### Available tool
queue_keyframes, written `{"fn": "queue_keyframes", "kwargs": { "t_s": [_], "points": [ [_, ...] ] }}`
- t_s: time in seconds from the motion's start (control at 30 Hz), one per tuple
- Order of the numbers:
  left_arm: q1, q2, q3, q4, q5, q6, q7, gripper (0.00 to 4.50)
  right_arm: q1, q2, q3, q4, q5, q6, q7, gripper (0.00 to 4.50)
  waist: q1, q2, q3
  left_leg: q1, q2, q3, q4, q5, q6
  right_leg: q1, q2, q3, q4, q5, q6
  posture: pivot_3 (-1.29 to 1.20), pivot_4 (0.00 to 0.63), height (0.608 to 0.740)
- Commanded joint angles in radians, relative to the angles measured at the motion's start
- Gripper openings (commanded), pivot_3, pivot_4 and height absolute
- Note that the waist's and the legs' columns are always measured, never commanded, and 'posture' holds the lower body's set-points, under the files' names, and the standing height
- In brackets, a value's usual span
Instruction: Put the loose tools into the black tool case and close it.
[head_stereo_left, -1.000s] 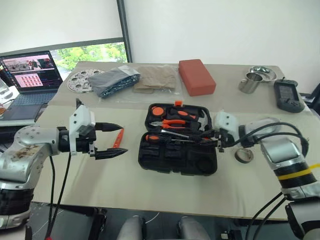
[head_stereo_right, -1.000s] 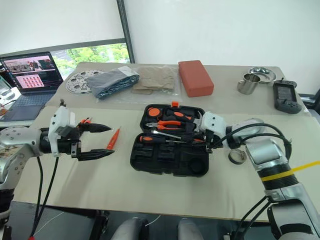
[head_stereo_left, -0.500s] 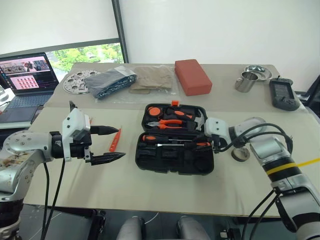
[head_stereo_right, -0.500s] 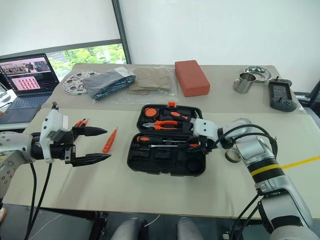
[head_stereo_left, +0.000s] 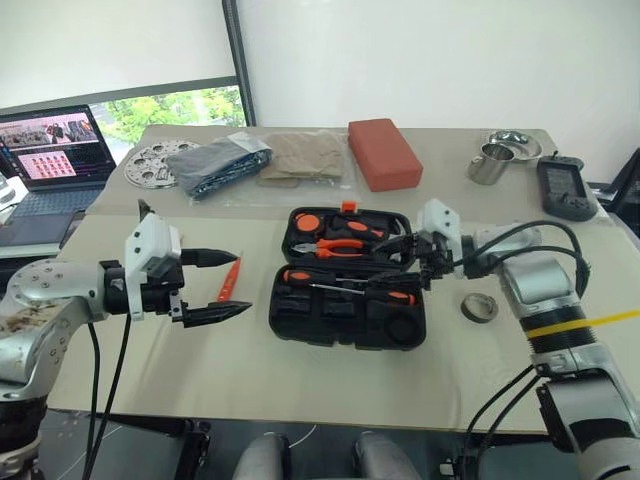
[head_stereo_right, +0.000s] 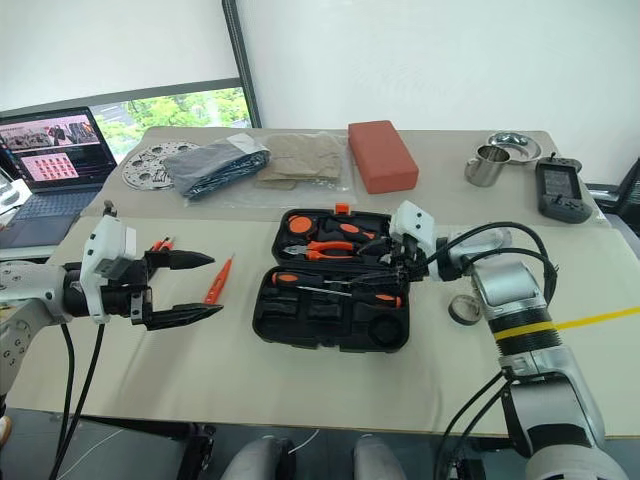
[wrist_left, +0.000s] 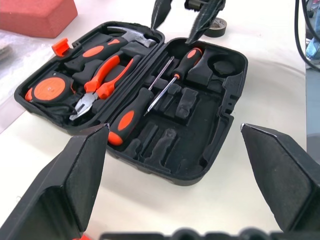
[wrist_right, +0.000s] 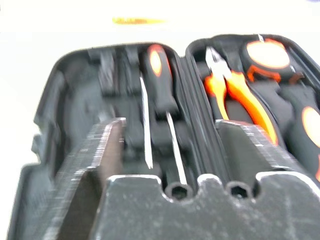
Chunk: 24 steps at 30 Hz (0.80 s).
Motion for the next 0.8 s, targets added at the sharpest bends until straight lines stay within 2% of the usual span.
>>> {"fn": "queue_keyframes", "kwargs": {
  "t_s": [0.03, 0.1, 0.2, 0.5, 0.8],
  "points": [
    [-0.015, 0.011, 0.006, 0.001, -0.004, -0.014, 0.004, 4.5, 0.044, 0.013, -0.014, -0.018, 0.008, -0.095, -0.001, 1.6, 0.001, 0.0, 0.0, 0.0, 0.0, 0.0, 0.0, 0.0, 0.0, 0.0, 0.0, 0.0, 0.0, 0.0, 0.0, 0.0, 0.15, 0.74],
    [-0.018, 0.013, 0.008, 0.003, -0.007, -0.011, 0.004, 4.5, 0.064, 0.038, -0.023, 0.01, 0.015, -0.132, -0.005, 1.14, 0.003, 0.0, 0.0, -0.001, -0.001, 0.0, 0.0, 0.0, 0.0, 0.0, -0.001, 0.0, 0.0, 0.0, 0.0, 0.0, 0.15, 0.74],
    [-0.015, 0.023, 0.016, 0.005, -0.008, -0.01, -0.002, 4.5, 0.073, 0.054, 0.002, 0.106, -0.037, -0.228, -0.008, 0.01, 0.0, 0.0, 0.0, 0.0, -0.001, 0.0, 0.0, 0.0, 0.0, 0.0, -0.001, 0.0, 0.0, 0.0, 0.0, 0.0, 0.15, 0.74],
    [-0.001, 0.035, 0.023, 0.002, -0.006, -0.015, -0.006, 4.5, 0.045, 0.073, 0.044, 0.271, -0.119, -0.293, -0.029, 0.01, -0.004, -0.001, 0.0, 0.001, 0.0, 0.001, 0.0, 0.0, 0.0, 0.0, 0.0, 0.001, 0.0, 0.0, 0.0, 0.0, 0.15, 0.74],
    [0.03, 0.029, 0.032, -0.008, -0.003, -0.023, 0.001, 4.5, 0.034, 0.072, 0.07, 0.312, -0.153, -0.302, -0.028, 0.01, -0.008, -0.001, 0.0, 0.004, 0.0, 0.001, 0.0, 0.0, 0.0, 0.002, 0.0, 0.001, 0.001, 0.0, 0.0, 0.0, 0.15, 0.74]
  ]
}}
